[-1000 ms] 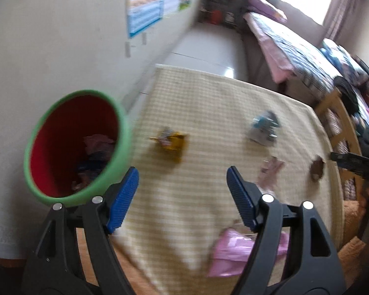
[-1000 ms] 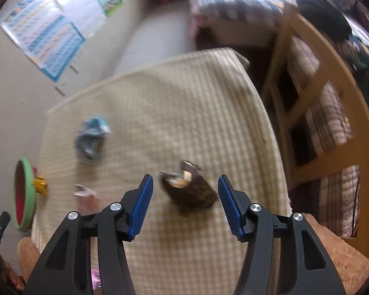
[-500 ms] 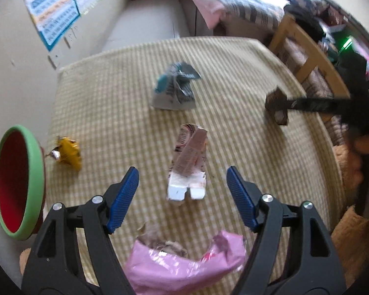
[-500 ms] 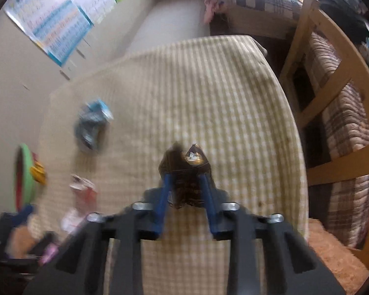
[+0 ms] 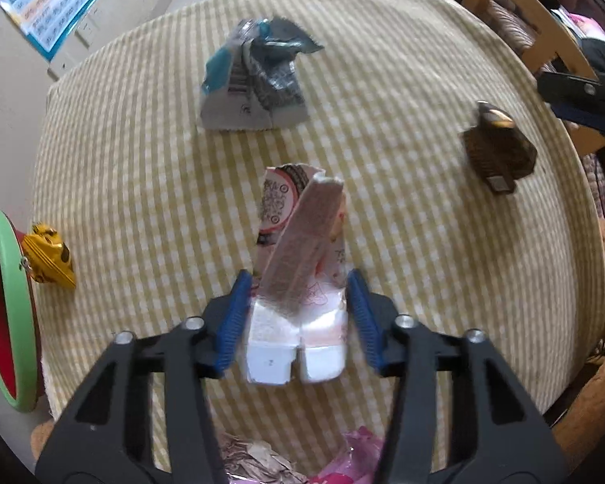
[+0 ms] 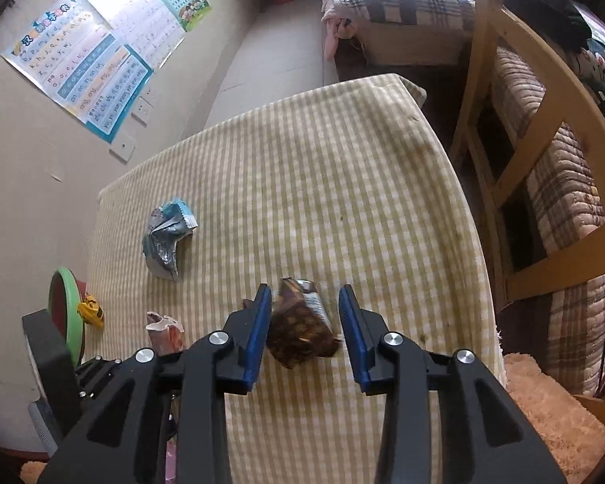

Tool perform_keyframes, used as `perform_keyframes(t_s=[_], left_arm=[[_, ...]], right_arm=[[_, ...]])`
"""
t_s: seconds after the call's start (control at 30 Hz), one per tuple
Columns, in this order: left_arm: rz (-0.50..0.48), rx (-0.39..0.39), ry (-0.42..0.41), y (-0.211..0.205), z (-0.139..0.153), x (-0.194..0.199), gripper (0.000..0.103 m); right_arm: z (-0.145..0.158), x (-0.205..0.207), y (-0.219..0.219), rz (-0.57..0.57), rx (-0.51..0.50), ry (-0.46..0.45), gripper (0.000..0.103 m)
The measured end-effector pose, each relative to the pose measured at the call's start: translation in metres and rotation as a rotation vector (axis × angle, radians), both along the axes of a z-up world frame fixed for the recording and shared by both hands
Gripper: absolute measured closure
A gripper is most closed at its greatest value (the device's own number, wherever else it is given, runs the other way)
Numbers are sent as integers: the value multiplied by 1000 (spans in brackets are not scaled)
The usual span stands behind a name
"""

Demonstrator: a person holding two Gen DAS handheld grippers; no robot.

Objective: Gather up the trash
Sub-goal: 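Grasp the brown cigarette pack with the right gripper while the left approaches the white carton, then grasp the tall white milk carton with the left gripper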

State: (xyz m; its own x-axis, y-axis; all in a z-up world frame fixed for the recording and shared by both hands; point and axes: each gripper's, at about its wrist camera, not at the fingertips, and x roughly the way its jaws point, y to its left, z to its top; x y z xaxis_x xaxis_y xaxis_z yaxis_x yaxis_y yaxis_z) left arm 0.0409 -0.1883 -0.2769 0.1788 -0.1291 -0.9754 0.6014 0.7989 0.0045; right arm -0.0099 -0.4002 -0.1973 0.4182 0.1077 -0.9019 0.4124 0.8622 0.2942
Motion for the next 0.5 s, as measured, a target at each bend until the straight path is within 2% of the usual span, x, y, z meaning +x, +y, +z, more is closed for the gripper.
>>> perform_keyframes(t_s=[0.23, 0.37, 0.43, 0.5], left_arm=[[73, -140, -110, 24, 52, -5, 57], [107, -192, -211, 42, 89, -16, 57], [125, -209, -261, 51, 106, -23, 57], [161, -234, -285, 65, 116, -24, 57]], right_arm=[[-9, -1, -8, -29, 8, 31, 66], [-13, 2, -3, -5, 7, 45, 64], [-14, 3, 0, 11, 2, 46, 59], [-15, 4, 5, 26, 0, 44, 59]])
